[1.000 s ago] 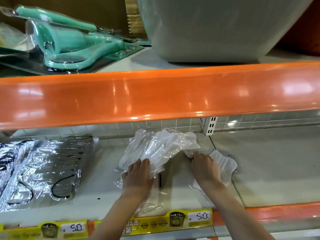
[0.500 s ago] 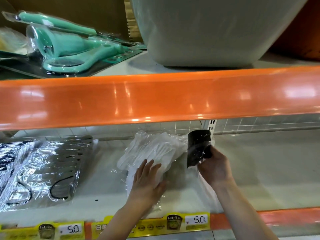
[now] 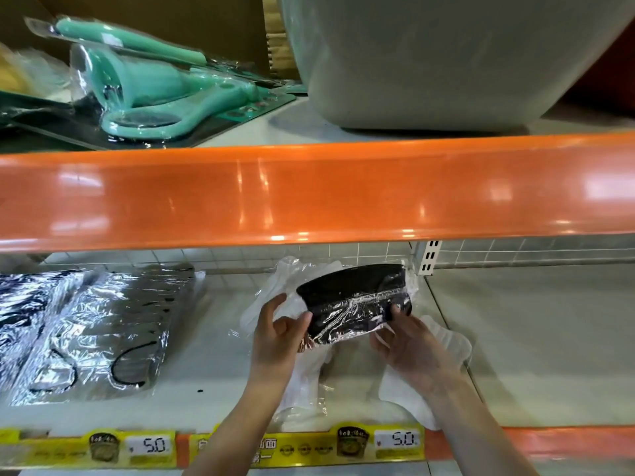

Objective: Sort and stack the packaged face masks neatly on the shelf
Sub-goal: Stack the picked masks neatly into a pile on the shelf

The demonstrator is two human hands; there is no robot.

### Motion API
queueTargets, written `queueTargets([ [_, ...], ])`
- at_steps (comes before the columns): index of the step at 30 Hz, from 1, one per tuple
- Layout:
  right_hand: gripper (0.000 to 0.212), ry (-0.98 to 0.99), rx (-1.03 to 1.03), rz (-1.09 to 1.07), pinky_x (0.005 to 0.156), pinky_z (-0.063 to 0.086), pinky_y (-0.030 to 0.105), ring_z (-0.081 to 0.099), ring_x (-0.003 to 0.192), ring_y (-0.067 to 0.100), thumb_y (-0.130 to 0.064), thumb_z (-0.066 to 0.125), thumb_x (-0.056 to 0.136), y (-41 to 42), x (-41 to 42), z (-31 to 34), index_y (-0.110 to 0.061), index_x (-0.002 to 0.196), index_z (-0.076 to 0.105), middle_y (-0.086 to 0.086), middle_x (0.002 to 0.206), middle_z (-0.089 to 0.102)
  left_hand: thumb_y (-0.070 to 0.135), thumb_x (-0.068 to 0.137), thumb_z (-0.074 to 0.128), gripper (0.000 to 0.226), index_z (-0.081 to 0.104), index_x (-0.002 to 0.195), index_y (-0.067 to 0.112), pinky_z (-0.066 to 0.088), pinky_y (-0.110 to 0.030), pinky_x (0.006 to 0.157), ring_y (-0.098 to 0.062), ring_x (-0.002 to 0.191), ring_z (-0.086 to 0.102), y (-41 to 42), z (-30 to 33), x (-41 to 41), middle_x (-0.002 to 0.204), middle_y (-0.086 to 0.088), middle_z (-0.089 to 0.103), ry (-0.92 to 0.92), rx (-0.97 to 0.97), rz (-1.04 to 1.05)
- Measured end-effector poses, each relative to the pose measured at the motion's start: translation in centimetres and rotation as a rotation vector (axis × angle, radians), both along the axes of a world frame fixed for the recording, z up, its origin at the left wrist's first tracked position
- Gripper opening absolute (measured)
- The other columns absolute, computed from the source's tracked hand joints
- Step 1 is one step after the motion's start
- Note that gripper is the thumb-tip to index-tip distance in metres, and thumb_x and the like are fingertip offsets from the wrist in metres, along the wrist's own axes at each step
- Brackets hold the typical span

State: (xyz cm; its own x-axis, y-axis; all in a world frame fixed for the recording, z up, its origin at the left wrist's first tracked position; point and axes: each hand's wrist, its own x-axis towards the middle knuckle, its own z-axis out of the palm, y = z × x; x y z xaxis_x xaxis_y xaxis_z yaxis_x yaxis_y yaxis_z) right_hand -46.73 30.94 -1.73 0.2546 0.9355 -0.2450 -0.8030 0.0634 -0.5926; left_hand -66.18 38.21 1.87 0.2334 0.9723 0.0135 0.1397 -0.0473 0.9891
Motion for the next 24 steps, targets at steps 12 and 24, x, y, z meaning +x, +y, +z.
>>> queueTargets([
  [12,0.017,-0.698,-0.095,0.152,0.066,0.051,0.029,0.067,0.074,0.021,-0.016,0.057,0.095,2.2,-4.6,2.8,-0.005,0.095,0.069,0.012,0.082,0.07,0.026,0.094,0.055,0.017,0.056,0.109,0.019,0.057,-0.024,0.063,-0.014,0.083,0.069,0.5,1.6,-3.9,0.095,-0.001,0.069,-0.001,-0.192,-0.067],
  [24,0.025,-1.804,-0.555,-0.264,0.097,0.032,0.037,0.045,0.119,0.024,-0.019,0.05,0.094,1.8,-7.1,1.7,-0.02,0.116,0.06,0.001,0.125,0.053,0.004,0.094,0.055,0.011,0.062,0.091,0.012,0.051,-0.02,0.047,-0.009,0.062,0.066,0.0,-0.1,-6.2,0.077,-0.005,0.067,-0.043,-0.219,0.068],
])
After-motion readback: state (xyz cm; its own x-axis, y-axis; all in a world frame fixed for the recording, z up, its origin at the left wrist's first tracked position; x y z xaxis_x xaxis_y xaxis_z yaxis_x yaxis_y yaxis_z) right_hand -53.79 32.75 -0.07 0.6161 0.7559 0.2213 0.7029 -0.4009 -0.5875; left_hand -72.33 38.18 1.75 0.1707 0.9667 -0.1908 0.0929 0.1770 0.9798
